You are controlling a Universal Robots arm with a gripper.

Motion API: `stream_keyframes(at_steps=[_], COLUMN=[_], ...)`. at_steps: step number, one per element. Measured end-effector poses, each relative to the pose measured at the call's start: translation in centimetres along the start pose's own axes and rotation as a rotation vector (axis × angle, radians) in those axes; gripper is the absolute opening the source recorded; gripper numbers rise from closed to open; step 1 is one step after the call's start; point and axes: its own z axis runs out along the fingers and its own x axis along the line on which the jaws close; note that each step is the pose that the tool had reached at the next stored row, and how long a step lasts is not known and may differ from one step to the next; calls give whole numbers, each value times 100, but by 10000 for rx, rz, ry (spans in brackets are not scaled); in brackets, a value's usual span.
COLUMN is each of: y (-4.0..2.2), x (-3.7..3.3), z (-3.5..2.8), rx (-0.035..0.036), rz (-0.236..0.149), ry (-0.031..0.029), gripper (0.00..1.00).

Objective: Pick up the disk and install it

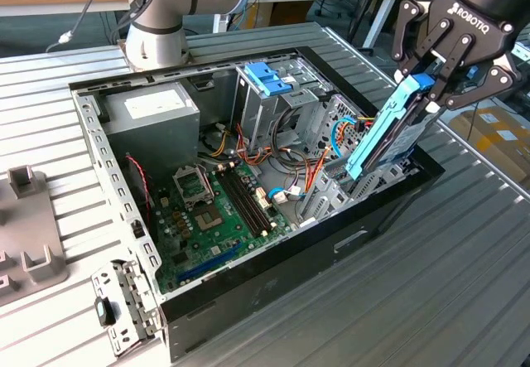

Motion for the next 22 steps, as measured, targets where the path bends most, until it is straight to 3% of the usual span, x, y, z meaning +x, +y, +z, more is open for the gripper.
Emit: stream_keyframes(at_steps=[11,16,22], y=[-18,-79,-89], x=[-1,-8,-8], z=[31,110,124], rx=[0,0,0], rz=[0,0,0], ry=[0,2,1], gripper=[37,37,37])
